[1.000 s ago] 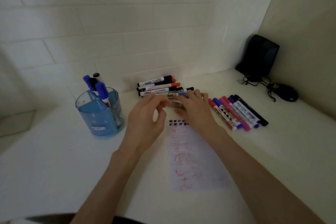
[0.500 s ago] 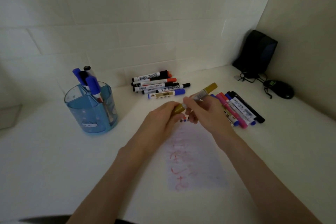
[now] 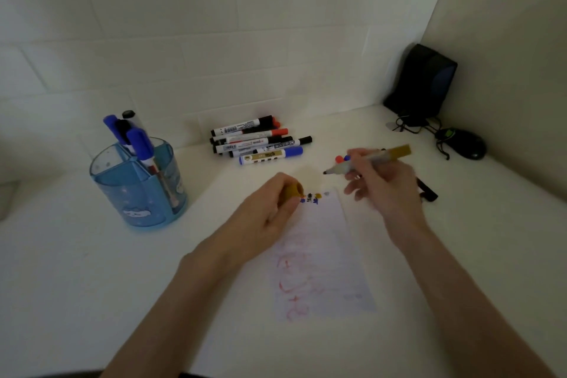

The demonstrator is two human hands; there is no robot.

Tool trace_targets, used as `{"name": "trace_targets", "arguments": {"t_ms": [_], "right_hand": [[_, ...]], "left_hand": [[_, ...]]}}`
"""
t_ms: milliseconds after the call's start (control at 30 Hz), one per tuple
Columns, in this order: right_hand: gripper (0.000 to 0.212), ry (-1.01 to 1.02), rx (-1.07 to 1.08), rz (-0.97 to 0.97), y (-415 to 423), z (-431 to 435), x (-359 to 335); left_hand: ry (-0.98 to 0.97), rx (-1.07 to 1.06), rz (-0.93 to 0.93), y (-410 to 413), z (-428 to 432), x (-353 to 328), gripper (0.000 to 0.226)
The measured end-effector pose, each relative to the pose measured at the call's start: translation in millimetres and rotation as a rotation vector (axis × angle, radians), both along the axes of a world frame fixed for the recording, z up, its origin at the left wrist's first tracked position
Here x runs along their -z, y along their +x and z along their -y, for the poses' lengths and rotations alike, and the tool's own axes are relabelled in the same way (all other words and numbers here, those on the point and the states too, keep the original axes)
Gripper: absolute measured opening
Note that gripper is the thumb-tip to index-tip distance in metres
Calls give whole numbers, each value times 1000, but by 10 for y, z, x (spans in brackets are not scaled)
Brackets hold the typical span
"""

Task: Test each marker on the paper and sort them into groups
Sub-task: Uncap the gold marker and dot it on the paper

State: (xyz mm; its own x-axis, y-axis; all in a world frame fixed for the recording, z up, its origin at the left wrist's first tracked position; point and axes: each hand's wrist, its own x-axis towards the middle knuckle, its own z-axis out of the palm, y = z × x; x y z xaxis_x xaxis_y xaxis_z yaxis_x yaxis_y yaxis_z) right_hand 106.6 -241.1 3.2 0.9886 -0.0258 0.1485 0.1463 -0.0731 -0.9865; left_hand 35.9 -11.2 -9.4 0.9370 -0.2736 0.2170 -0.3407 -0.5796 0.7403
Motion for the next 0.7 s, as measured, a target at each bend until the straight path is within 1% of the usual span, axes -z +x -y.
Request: {"name": "trace_targets", "arguments": {"t_ms": [67,133,200,267,300,467,567,700], "right_hand": [[13,-9,37,-24,-15,-72,92],[15,-4,111,-54,4,-77,124],[17,-67,131,-57,-1,-97,180],[14,-91,140,-46,-13,-151,251],[13,-96,154,-47,-8,-176,267],[12,-193,155,-2,12,-255,308],[19,-238,205,47,33,-248,331],[31,-206,239,61,93,-200,329]], "left_hand": [[178,26,84,7,94,67,19],[354,4,199,9,130,130,37],[472,1,281,7,190,155,56],[570,27,279,9,252,190,69],[597,32,260,15,262,207,72],[590,16,241,37,271,247,71],[576,18,243,28,265,264,70],[571,17,237,25,261,256,69]]}}
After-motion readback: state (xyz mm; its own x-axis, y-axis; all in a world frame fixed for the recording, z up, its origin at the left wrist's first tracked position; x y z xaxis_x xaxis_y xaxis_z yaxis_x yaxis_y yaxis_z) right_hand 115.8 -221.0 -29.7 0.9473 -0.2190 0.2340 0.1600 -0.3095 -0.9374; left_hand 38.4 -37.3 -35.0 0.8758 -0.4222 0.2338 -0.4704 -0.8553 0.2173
